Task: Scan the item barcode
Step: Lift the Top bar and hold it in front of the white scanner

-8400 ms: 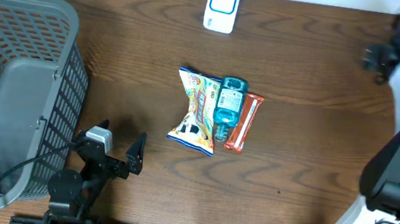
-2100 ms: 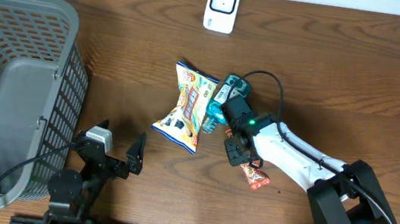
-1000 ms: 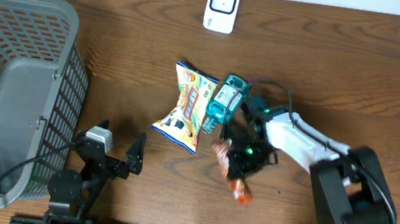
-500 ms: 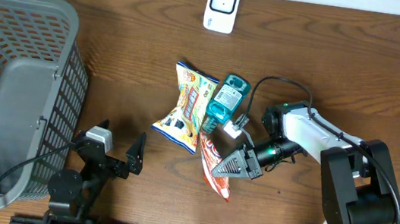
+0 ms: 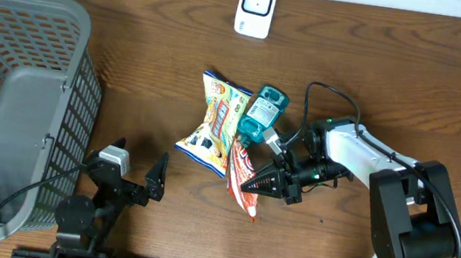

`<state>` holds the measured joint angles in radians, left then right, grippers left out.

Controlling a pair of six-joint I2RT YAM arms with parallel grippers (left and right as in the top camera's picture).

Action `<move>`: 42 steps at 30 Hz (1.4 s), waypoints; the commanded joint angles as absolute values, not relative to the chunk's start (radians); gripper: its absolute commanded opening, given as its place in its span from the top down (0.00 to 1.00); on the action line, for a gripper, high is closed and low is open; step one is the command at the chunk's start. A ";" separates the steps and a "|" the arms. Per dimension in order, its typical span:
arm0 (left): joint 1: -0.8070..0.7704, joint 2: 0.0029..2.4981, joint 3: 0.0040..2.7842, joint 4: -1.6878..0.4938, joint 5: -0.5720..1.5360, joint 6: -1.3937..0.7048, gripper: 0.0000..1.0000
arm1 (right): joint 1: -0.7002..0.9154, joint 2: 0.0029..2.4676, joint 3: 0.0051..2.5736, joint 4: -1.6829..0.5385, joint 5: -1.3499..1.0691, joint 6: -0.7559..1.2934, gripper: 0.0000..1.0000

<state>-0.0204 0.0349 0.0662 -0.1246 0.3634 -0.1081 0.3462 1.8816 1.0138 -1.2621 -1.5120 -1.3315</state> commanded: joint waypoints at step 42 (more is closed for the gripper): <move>-0.017 0.032 0.047 -0.147 0.366 -0.113 0.02 | 0.342 2.455 2.229 -0.535 -0.339 0.105 0.99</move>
<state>-0.0204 0.0349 0.0662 -0.1249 0.3637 -0.1078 0.3489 2.3787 2.1010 -0.5262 -0.3420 0.0074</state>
